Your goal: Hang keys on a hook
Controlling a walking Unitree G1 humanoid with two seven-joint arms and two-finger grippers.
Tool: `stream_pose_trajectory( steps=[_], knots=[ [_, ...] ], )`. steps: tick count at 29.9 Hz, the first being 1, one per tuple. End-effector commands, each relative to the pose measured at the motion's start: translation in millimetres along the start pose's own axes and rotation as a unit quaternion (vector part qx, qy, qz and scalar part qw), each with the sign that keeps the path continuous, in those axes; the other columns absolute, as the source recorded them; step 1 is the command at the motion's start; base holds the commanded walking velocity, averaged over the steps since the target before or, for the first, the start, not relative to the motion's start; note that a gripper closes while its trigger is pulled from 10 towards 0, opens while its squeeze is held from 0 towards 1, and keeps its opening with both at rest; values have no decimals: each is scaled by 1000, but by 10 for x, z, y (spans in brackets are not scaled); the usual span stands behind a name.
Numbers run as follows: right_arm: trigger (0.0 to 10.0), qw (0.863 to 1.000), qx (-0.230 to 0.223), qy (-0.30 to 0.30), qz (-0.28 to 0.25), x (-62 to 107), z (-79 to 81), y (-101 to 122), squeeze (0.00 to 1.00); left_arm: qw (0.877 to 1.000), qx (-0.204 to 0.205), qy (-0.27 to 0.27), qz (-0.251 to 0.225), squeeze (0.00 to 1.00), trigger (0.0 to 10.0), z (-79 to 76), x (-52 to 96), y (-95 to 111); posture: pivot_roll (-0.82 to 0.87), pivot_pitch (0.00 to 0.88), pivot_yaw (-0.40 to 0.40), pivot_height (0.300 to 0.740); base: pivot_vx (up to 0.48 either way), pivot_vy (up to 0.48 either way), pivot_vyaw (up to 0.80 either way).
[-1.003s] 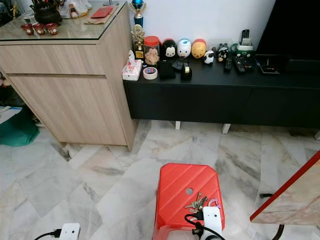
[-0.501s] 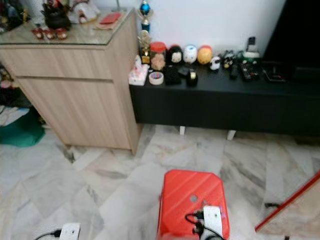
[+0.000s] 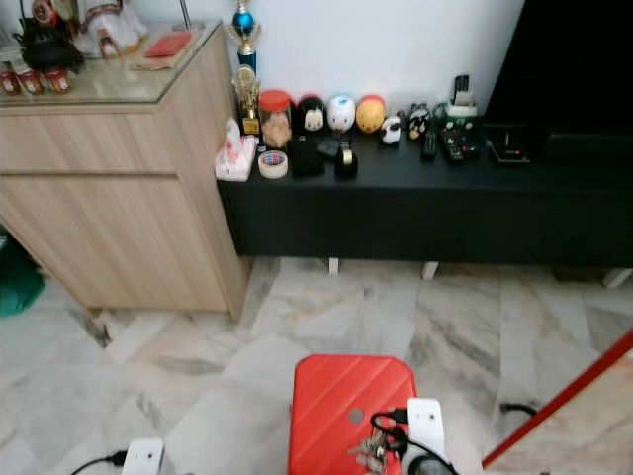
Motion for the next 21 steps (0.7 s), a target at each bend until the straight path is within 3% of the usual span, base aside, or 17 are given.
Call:
stream_pose_trajectory(
  steps=[1, 5, 11, 12, 13, 14, 18, 21],
  knots=[
    [10000, 1000, -3, 2, -6, 4, 1, 0, 0, 1000, 3, 8, 13, 0, 10000, 36, 21, -84, 40, 33, 8, 740, 0, 0, 0],
    [10000, 999, -8, 12, -37, -6, 41, 98, 0, 1000, 3, 10, 16, 0, 10000, 49, 30, -109, 42, 41, 5, 740, 0, 0, 0],
    [10000, 991, -17, 24, -128, -17, 35, 463, 0, 1000, 7, 19, 0, 0, 10000, 101, 39, -97, 26, 50, 9, 740, 0, 0, 0],
    [10000, 982, -8, 48, -183, -8, 92, 703, 0, 999, 13, 31, -42, 0, 10000, 194, 32, 33, 20, 50, 8, 740, 0, 0, 0],
    [10000, 978, -3, 57, -201, 0, 118, 783, 0, 998, 16, 34, -57, 0, 10000, 224, 30, 85, 13, 52, 5, 740, 0, 0, 0],
    [10000, 978, -3, 57, -201, 0, 118, 783, 0, 998, 16, 34, -57, 0, 10000, 224, 30, 85, 13, 52, 5, 740, 0, 0, 0],
    [10000, 955, 42, 96, -279, 71, 308, 1080, 0, 985, 24, 55, -159, 0, 10000, 344, 31, 466, 34, 55, -10, 740, 0, 0, 0],
    [10000, 948, 48, 115, -294, 96, 401, 1109, 0, 979, 24, 56, -196, 0, 10000, 356, 51, 583, 35, 56, -14, 740, 0, 0, 0]
  ],
)
Point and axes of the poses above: a point about 5 cm out from each wrist's last joint towards the gripper, its own x axis pointing back from the gripper into the wrist, its own y axis along the axis of the wrist's last joint, z = x × y, the point moved 1 cm from there along -x, pointing out of the wrist towards the gripper, and after that the axes turned 7 degrees about -x, right-handed, at the moved point
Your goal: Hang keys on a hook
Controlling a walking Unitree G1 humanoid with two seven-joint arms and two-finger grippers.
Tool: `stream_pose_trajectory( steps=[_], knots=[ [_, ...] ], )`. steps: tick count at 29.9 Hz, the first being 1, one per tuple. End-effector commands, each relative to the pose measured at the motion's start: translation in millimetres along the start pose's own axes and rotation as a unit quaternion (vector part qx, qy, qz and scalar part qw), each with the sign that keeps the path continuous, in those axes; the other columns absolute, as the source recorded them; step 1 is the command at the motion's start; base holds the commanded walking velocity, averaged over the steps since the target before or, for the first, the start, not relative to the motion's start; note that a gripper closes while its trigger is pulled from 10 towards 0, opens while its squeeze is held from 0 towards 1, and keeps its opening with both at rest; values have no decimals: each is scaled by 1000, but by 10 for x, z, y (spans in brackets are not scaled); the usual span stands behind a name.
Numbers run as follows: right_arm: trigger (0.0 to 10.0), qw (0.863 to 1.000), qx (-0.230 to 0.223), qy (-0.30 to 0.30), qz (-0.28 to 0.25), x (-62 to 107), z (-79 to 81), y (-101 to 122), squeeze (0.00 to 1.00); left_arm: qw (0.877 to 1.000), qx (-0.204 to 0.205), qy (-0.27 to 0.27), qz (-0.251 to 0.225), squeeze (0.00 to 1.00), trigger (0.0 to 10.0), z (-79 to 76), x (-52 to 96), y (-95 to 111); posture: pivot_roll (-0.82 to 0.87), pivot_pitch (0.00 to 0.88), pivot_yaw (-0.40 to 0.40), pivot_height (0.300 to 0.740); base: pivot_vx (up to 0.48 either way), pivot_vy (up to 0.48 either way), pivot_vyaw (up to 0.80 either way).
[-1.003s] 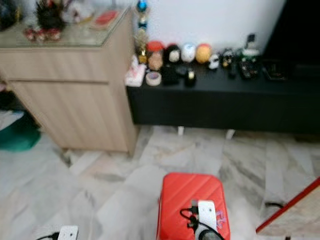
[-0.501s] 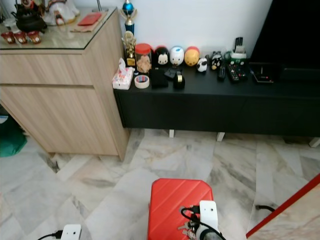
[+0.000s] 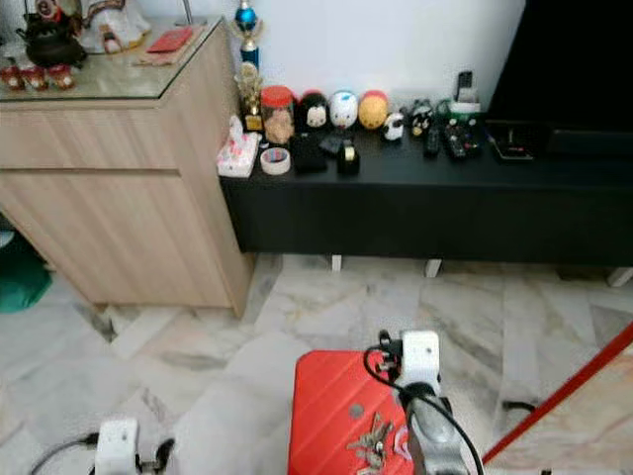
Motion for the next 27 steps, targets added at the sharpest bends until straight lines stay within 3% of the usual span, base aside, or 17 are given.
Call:
stream_pose_trajectory(
  steps=[1, 4, 8, 15, 27],
  knots=[
    [10000, 1000, 4, 12, 1, 23, 35, -27, 0, 1000, 7, 5, -12, 0, 10000, 32, 11, 13, 35, 56, -14, 740, 0, 0, 0],
    [10000, 999, 20, 50, 6, 90, 166, -104, 0, 995, 20, 11, -98, 0, 10000, 18, 9, 269, 29, 60, -23, 740, 0, 0, 0],
    [10000, 998, 30, 45, 19, 133, 150, -161, 0, 991, 24, 4, -129, 0, 10000, -78, 21, 375, 32, 63, -24, 740, 0, 0, 0],
    [10000, 998, 35, 43, 41, 151, 153, -210, 0, 990, 28, -5, -140, 0, 10000, -155, 6, 447, 23, 54, -23, 740, 0, 0, 0],
    [10000, 994, 35, 49, 93, 177, 138, -359, 0, 992, 22, 3, -125, 0, 10000, -89, -25, 440, 26, 43, -21, 670, 0, 0, 0]
  ],
)
Point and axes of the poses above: a point about 5 cm out from each wrist's last joint towards the gripper, its own x axis pointing back from the gripper into the wrist, its own y axis along the axis of the wrist's last joint, z = x × y, the point moved 1 cm from there along -x, pointing out of the wrist towards the gripper, and after that the axes turned 7 degrees about -x, right-handed, at the moved point
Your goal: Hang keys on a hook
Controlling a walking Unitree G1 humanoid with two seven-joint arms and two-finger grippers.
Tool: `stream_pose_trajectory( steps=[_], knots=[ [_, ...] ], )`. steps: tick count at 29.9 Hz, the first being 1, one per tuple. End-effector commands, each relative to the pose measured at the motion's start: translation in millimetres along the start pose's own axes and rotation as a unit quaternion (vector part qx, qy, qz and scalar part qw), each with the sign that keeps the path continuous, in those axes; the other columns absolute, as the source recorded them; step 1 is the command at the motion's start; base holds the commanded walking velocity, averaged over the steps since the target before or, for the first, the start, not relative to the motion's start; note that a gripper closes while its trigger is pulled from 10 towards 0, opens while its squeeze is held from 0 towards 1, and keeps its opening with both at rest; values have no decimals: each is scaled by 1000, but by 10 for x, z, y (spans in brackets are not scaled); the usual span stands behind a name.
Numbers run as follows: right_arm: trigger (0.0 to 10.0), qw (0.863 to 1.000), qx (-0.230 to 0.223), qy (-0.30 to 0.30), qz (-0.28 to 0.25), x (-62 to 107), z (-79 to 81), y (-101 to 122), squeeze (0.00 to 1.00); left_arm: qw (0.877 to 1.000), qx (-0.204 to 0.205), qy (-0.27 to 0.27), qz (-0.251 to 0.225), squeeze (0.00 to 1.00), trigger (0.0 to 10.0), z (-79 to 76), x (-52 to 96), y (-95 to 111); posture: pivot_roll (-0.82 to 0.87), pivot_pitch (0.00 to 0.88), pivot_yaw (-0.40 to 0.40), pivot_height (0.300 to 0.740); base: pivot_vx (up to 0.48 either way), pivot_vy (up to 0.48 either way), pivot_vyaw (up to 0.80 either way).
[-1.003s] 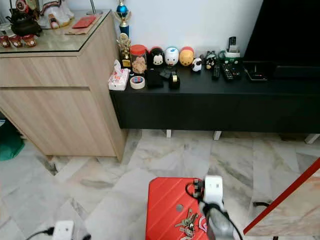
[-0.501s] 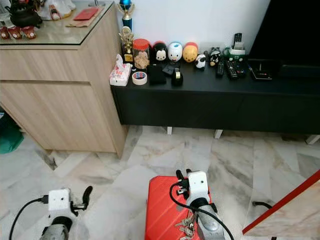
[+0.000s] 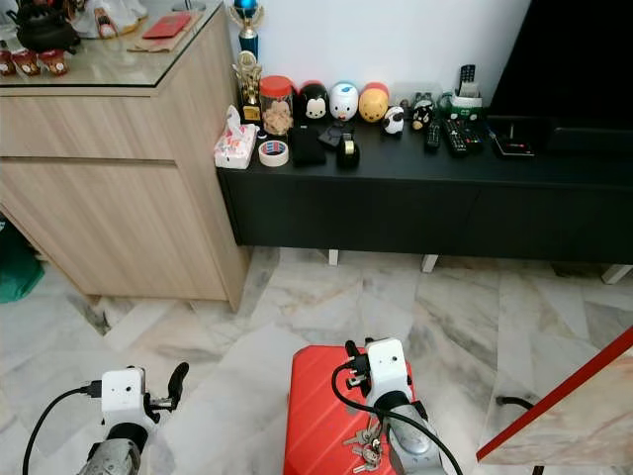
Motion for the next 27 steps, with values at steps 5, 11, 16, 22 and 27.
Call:
stream_pose_trajectory(
  steps=[5, 11, 16, 22, 27],
  knots=[
    [10000, 999, -2, -12, 31, 27, -54, -106, 0, 1000, -2, 9, 16, 0, 10000, 23, 8, -43, 27, 46, -22, 642, 0, 0, 0],
    [10000, 998, -1, -29, 63, 37, -126, -168, 0, 1000, -1, 10, 18, 0, 10000, 27, 0, -44, 27, 54, -22, 642, 0, 0, 0],
    [10000, 994, 26, -22, 107, 41, -158, -238, 0, 1000, -1, 12, 19, 0, 10000, 30, -12, -38, 28, 57, -24, 642, 0, 0, 0],
    [10000, 992, 25, -25, 120, -13, -183, -195, 0, 1000, 0, 12, 21, 0, 10000, 25, -35, -24, 36, 64, -20, 642, 0, 0, 0],
    [10000, 989, 32, -28, 143, -30, -163, -222, 0, 1000, 0, 4, 28, 0, 10000, -14, -55, -28, 37, 67, -16, 642, 0, 0, 0]
  ],
)
Point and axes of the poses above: a point about 5 cm out from each wrist's last joint towards the gripper, its own x axis pointing back from the gripper into the wrist, its own y axis along the axis of the wrist's last joint, z = x × y, the point moved 1 cm from there along -x, pointing out of the wrist towards the gripper, and after that the axes turned 7 degrees about -x, right-handed, at the moved point
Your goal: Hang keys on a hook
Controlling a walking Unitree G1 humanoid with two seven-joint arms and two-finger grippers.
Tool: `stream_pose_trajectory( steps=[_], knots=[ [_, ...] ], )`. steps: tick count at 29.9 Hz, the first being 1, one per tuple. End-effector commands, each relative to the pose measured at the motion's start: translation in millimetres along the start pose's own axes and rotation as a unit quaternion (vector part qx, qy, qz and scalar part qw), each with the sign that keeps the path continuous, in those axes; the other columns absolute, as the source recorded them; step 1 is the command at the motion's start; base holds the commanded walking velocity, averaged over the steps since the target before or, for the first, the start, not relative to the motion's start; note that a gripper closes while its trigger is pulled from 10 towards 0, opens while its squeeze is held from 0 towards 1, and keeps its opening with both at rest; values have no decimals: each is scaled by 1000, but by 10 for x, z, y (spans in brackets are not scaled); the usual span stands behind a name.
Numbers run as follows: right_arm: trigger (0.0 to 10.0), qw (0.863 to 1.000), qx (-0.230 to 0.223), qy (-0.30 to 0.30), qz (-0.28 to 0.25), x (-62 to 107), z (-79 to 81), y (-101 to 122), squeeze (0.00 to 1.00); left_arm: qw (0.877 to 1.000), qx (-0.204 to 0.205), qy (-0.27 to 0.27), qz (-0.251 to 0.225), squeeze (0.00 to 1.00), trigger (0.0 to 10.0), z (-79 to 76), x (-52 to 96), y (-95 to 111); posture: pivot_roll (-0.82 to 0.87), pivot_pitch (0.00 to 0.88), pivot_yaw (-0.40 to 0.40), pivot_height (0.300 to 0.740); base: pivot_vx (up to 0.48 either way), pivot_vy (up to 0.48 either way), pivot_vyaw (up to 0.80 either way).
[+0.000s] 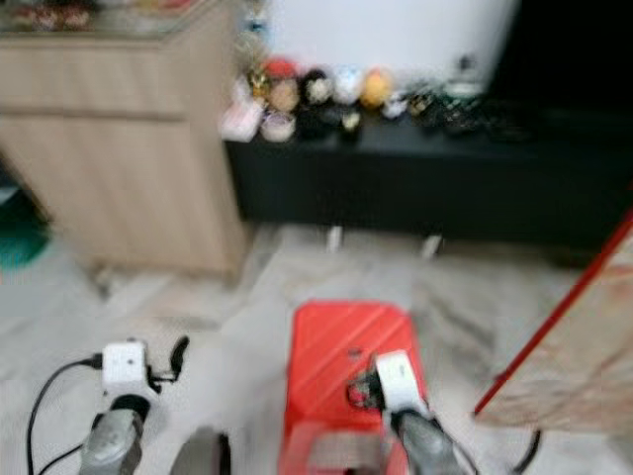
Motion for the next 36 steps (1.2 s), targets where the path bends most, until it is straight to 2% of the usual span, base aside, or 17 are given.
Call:
stream_pose_trajectory(
  steps=[1, 13, 16, 21, 29, 36],
  knots=[
    [10000, 1000, 1, 6, 13, -4, 57, -44, 0, 1000, -2, 1, -24, 0, 10000, 13, -97, 155, 37, 67, -16, 642, 0, 0, 0],
    [10000, 1000, 0, 8, 12, -20, 82, -17, 0, 1000, -4, 0, -22, 0, 10000, 22, -109, 158, 45, 71, -12, 642, 0, 0, 0],
    [10000, 999, -32, -12, 11, -29, 25, 11, 0, 1000, -4, 0, -23, 0, 10000, 15, -118, 167, 47, 74, -8, 642, 0, 0, 0],
    [10000, 997, -61, -34, 12, -62, -26, 92, 0, 1000, -4, -2, -23, 0, 10000, 10, -128, 177, 47, 78, -5, 642, 0, 0, 0],
    [10000, 996, -83, -43, 3, -102, -43, 211, 0, 999, 2, -5, -35, 0, 10000, 7, -185, 272, 56, 85, -5, 642, 0, 0, 0],
    [10000, 995, -84, -58, 20, -73, -66, 106, 0, 999, 11, -6, -47, 0, 10000, 15, -232, 360, 53, 97, -2, 642, 0, 0, 0]
  ],
)
Point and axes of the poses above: a point about 5 cm out from each wrist's last joint towards the gripper, its own x axis pointing back from the gripper into the wrist, its own y axis along the axis of the wrist's last joint, z = x × y, the point moved 1 cm from there along -x, pointing out of the wrist towards the gripper, and after that the axes turned 7 degrees about -x, right-handed, at the moved point
